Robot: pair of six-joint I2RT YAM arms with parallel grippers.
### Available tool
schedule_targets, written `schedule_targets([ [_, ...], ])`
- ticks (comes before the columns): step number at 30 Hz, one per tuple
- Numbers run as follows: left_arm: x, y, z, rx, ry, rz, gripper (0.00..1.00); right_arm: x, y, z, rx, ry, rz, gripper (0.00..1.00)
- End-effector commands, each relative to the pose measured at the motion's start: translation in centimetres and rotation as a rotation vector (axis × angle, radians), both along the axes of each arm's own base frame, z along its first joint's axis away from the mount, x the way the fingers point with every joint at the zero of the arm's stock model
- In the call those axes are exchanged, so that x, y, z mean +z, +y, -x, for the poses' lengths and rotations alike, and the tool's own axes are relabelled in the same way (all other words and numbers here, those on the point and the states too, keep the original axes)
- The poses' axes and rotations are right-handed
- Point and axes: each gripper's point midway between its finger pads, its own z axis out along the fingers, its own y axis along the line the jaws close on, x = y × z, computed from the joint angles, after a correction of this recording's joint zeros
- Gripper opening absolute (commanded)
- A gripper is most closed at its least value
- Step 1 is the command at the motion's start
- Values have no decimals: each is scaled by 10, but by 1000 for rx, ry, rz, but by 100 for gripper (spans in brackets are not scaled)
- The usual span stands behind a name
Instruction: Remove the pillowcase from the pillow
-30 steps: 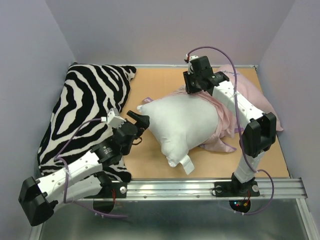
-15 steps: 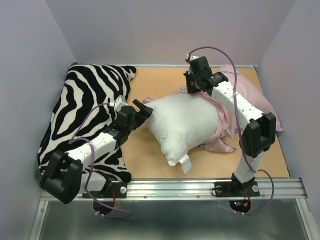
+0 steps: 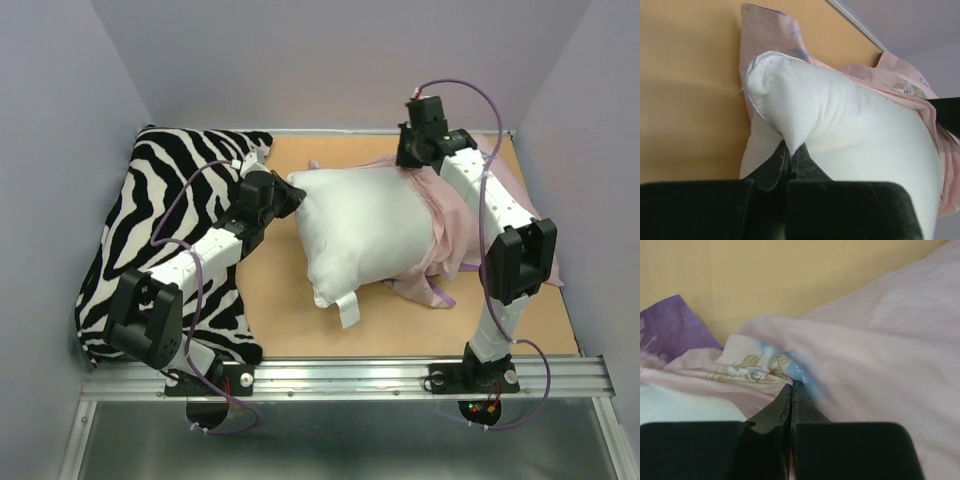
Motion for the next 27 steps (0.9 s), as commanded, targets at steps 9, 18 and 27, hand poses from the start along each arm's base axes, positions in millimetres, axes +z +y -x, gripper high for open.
schedule_targets([
  [9, 164, 133, -1, 245, -323, -94, 0, 37, -213, -12, -580, -96, -189, 0],
  [18, 186, 184, -10, 325, -338, -109, 0, 42, -184, -14, -454, -108, -317, 1],
  [27, 154, 137, -76, 151, -253, -235, 0, 40, -80, 15, -194, -93, -200, 57],
])
